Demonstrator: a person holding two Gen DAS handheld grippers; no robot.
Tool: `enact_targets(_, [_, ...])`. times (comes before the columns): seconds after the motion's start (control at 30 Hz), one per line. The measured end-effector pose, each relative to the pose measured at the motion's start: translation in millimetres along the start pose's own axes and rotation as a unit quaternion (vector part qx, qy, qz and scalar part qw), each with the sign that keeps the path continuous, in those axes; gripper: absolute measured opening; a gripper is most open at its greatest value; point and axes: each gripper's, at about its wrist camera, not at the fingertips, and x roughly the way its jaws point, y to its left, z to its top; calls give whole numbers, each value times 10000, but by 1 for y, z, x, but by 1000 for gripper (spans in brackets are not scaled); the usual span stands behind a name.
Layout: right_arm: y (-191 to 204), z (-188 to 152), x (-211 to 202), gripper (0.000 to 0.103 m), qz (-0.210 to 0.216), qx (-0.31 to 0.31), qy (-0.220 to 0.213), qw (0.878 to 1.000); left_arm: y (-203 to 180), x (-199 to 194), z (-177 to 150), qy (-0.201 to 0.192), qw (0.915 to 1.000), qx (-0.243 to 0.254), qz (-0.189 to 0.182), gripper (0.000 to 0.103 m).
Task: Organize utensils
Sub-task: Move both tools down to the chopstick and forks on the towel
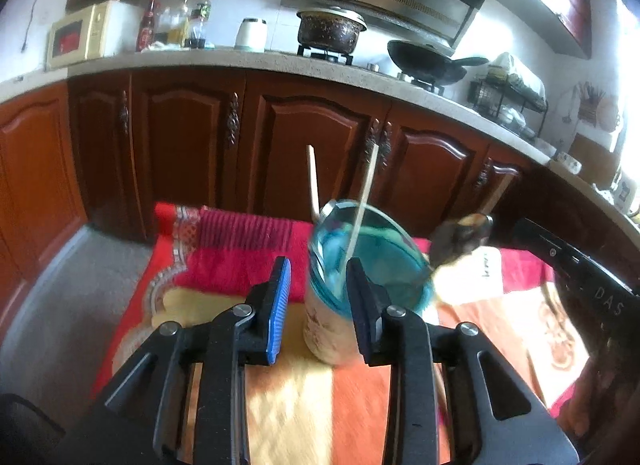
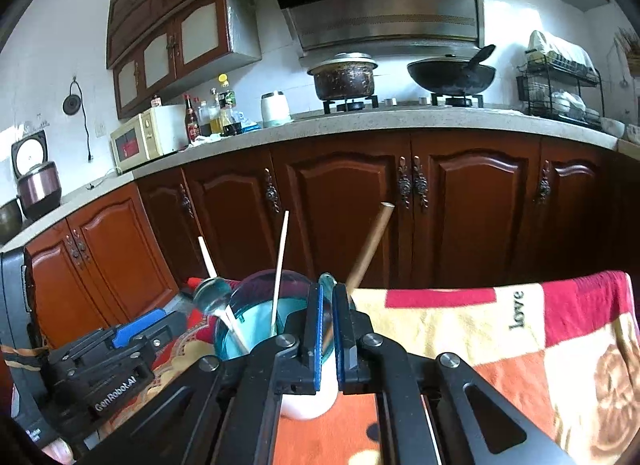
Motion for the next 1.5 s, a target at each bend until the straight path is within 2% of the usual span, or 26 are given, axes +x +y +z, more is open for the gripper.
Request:
enact_targets(0.03, [-3, -2, -7, 6, 15, 45, 19, 10000, -3, -8, -4, 66, 10000, -55, -16, 32])
enact_targets(0.07, [-6, -3, -15, 15, 5, 88, 41, 10000, -5, -16, -8, 129, 9998, -132, -49, 36])
enact_targets(0.1, [-10, -8, -26, 32, -27, 152, 78, 9999, -8, -22, -11, 181, 9996, -176, -105, 38])
enact_targets(0.17, [-19, -16, -45, 43, -43, 291, 113, 9995, -18, -39, -21, 272, 9993, -195, -165, 39])
enact_targets(0.4, [-51, -56, -97, 43, -150, 725, 605, 9954, -56, -83, -66, 751, 9962, -198, -390, 40])
enact_targets(0.63, [-93, -97, -121, 42, 149, 1423, 1146, 9831, -83, -83, -87, 1398, 9884, -199, -569, 40])
enact_targets(0.7, [-106, -105, -118, 31, 233, 1644, 1301, 9775, -87, -78, -89, 1513, 9863, -209, -618, 40])
enact_targets(0.77, [-117, -110, -110, 26, 316, 1797, 1450, 9725, -92, -69, -91, 1633, 9842, -224, -649, 40])
enact_targets(0.97, [-144, -116, -64, 26, 478, 2051, 1907, 9588, -98, -37, -93, 1829, 9805, -256, -673, 40])
enact_targets(1.07, [-158, -119, -33, 26, 566, 2235, 2177, 9484, -102, -17, -93, 1910, 9792, -219, -656, 40])
enact_targets(1.2, [-175, -127, 16, 26, 663, 2553, 2614, 9285, -107, 4, -92, 2015, 9770, -159, -673, 40])
enact_targets(1.4, [-178, -130, 51, 25, 528, 2567, 2947, 9190, -107, 31, -91, 2162, 9735, -201, -715, 40])
enact_targets(1.43, [-179, -131, 54, 23, 487, 2592, 2979, 9174, -108, 33, -91, 2185, 9730, -214, -716, 40])
enact_targets(1.5, [-178, -134, 58, 11, 466, 2598, 3040, 9154, -108, 41, -92, 2259, 9709, -257, -751, 40])
